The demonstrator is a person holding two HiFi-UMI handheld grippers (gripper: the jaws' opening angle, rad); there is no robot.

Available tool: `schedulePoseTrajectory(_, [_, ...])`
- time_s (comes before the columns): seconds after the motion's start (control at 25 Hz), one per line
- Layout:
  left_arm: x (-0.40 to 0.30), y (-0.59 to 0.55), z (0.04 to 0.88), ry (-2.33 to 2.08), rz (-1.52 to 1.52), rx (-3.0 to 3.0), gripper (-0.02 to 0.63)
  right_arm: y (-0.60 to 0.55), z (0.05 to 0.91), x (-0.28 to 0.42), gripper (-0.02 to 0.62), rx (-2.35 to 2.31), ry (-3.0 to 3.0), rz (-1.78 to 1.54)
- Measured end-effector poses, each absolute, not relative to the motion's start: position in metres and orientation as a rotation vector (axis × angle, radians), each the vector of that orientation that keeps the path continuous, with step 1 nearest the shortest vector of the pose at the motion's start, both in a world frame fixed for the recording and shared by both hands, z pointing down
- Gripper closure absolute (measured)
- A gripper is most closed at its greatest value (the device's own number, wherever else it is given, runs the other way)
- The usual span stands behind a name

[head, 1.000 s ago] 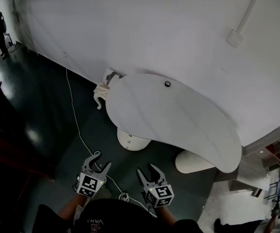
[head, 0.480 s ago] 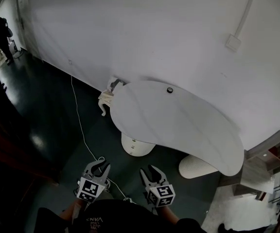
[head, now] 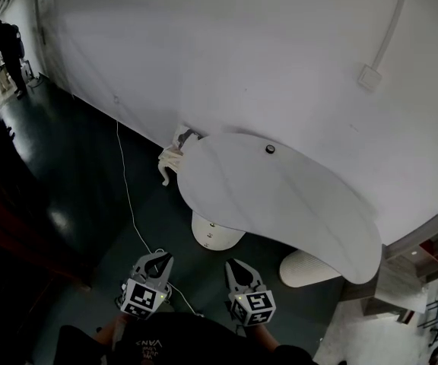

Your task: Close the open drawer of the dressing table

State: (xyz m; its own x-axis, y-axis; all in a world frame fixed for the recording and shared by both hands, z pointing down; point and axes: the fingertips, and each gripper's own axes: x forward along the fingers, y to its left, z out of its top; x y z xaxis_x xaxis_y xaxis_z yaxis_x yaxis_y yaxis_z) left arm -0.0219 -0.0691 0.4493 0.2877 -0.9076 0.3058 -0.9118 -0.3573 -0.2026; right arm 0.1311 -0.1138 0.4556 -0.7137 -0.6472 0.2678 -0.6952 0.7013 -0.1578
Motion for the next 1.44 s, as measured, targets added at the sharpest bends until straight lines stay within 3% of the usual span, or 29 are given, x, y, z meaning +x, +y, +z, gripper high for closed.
schedulePoseTrajectory(0.12, [-0.023,-0.067,0.446,-1.773,0.578,2.484,0.584,-0.115,0.456,0.129,0.591,1.091,-2.722,0.347])
schedulePoseTrajectory(1.44, [-0.04,-0.06,0.447,-1.828,0.536,2.449,0.588,-0.113,0.462,0.116,0.594,1.088,-2.668,0.362])
